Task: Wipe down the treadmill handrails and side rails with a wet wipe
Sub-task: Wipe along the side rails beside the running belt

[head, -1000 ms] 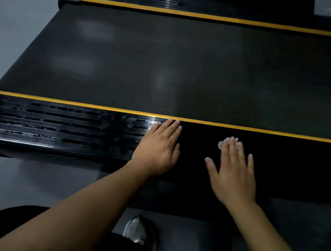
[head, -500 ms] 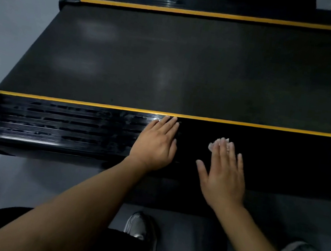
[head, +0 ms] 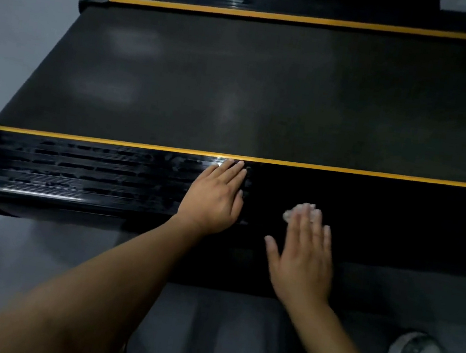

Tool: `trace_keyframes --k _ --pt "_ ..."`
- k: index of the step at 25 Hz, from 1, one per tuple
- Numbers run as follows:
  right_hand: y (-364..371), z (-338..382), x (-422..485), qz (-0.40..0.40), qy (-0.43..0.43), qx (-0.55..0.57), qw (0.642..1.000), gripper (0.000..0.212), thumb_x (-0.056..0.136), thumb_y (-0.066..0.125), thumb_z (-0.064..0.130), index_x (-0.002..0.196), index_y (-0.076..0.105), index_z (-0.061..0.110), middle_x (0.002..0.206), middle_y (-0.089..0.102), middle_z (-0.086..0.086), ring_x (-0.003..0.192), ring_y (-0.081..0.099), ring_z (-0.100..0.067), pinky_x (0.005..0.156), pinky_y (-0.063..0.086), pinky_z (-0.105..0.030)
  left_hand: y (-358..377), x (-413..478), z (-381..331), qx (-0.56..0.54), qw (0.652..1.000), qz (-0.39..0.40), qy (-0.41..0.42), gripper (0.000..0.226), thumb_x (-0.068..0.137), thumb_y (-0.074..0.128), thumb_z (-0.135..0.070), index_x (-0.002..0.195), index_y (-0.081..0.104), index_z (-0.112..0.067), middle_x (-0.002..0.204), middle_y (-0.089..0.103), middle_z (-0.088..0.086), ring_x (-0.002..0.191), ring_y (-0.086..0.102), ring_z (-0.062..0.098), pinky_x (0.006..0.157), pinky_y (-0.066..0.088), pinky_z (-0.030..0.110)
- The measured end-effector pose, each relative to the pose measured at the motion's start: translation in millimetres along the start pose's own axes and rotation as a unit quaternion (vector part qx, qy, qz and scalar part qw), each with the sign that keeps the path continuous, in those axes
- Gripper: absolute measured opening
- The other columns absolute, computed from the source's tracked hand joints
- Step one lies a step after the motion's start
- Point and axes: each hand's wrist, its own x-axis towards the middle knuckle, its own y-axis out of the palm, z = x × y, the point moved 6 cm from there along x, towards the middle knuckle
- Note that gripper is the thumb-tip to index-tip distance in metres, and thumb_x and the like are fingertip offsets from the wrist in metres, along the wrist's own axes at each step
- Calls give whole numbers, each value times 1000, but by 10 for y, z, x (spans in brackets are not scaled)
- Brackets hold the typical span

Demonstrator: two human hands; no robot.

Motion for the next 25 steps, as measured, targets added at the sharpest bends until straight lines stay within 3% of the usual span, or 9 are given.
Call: trace_keyframes --k 4,10,12,15,17,22,25 --pt "143 658 -61 9 -121 -11 993 82 97 33 57 159 29 2 167 24 -17 156 23 -32 123 18 -51 0 -23 12 -12 1000 11 2 63 101 28 -41 153 46 -11 162 41 6 154 29 21 126 25 42" --pt "-16 -105 -129 10 2 -41 999 80 98 33 52 159 30 1 167 26 -19 155 23 -34 125 20 -55 -63 -144 282 -2 999 41 28 62 106 27 -45 159 35 -13 167 30 4 157 20 18 128 17 38" --pt "37 215 -66 12 -14 -24 1000 84 95 35 54 158 30 -1 166 26 -21 155 22 -37 125 18 -54 -136 -243 524 12 999 38 14 66 105 24 -48 159 36 -12 166 32 6 156 23 20 128 19 40" --pt "190 1087 -11 16 -119 1 993 87 92 38 57 158 31 1 166 27 -19 155 23 -35 123 18 -53 -235 -335 769 24 999 29 -5 70 101 23 -50 157 40 -10 164 35 8 155 27 22 127 21 44" --pt "210 1283 -1 19 -156 -11 987 85 92 37 56 158 32 3 166 28 -17 154 26 -34 121 19 -53 -255 -350 779 19 1000 23 -6 69 101 25 -48 156 41 -9 164 36 8 155 27 22 127 21 43" --pt "86 558 -91 6 -49 -36 998 83 93 39 49 159 28 1 168 23 -18 156 21 -33 125 19 -55 -218 -356 818 7 1000 15 -6 64 102 31 -43 156 42 -10 163 38 8 154 29 23 127 22 43" --pt "166 956 -21 15 -71 -20 997 90 88 50 49 159 26 -2 167 21 -22 156 20 -38 125 16 -54 -206 -357 811 3 1000 5 -4 64 100 32 -42 154 45 -9 162 41 9 152 32 24 126 24 43"
